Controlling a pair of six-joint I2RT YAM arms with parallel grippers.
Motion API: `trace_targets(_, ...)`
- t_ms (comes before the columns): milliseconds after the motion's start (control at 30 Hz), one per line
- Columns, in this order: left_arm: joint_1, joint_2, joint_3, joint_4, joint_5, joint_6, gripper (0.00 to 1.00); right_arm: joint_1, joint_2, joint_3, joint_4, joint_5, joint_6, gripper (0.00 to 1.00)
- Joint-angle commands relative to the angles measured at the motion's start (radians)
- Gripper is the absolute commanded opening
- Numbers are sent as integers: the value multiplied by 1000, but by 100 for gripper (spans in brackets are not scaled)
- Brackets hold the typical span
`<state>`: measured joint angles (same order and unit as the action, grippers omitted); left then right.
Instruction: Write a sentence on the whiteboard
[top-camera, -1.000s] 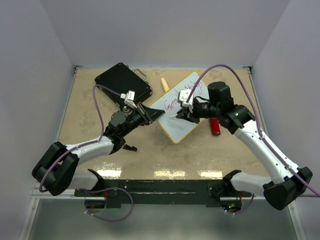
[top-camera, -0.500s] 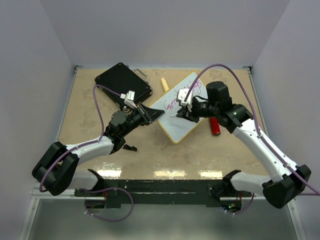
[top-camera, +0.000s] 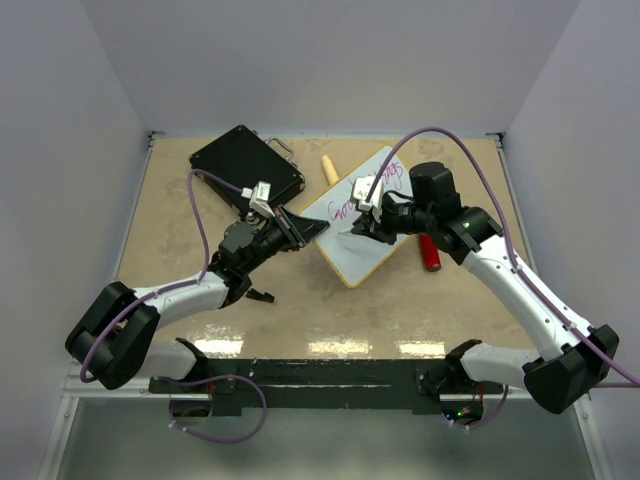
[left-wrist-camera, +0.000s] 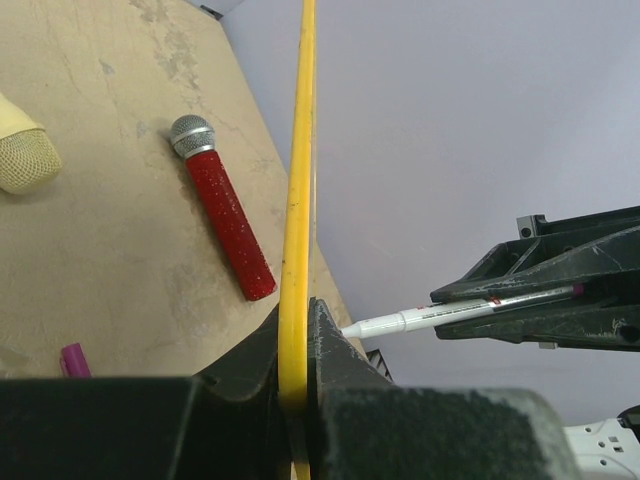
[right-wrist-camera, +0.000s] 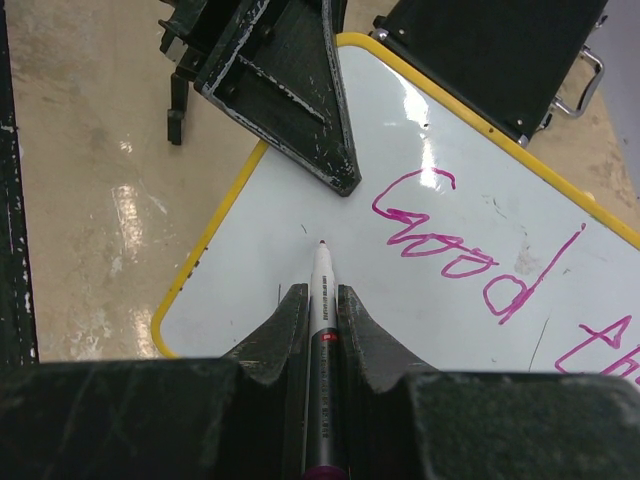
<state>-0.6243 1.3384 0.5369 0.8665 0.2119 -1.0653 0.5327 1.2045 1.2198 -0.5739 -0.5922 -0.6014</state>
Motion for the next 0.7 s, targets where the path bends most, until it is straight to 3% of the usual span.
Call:
trace_targets(0,-8,-15,60,175,4,-36,0,9,4,-2,31,15,14,0)
trace_targets(667,-8,-8,64,193,24,-35,0,18,32,-3,32,31,15,0)
